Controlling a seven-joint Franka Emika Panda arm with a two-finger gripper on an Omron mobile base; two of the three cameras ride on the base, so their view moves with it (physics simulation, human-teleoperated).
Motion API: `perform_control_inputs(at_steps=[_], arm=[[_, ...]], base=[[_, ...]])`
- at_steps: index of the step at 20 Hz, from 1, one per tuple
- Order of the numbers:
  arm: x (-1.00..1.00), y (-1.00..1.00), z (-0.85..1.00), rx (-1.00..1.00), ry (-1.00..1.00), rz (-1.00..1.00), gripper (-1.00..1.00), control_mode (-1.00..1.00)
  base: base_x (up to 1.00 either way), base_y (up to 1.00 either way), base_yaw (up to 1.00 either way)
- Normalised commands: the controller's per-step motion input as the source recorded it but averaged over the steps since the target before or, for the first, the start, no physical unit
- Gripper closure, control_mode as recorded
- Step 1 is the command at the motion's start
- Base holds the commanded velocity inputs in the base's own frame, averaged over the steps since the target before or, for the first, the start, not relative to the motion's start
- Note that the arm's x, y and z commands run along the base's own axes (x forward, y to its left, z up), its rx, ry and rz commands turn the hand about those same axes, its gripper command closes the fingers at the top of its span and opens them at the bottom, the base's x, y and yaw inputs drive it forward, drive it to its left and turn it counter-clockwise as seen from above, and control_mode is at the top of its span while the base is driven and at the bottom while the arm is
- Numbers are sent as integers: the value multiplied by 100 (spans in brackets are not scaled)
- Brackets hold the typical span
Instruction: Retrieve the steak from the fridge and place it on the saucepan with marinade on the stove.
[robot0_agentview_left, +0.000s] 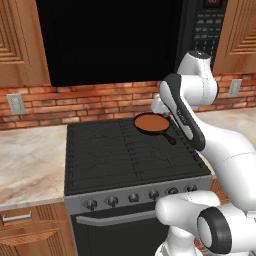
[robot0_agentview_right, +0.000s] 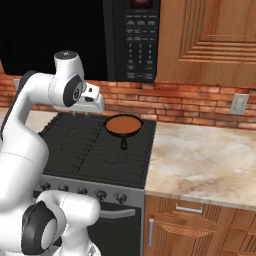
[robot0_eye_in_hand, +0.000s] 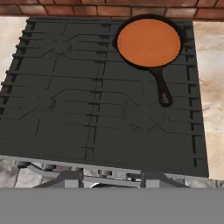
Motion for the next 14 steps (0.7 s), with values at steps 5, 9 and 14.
perform_control_inputs(at_steps=[5,9,14], arm=[[-6,0,0,0,0,0,-100,-100],[0,0,0,0,0,0,-100,-100],[0,0,0,0,0,0,-100,-100]], base=[[0,0,0],[0,0,0],[0,0,0]])
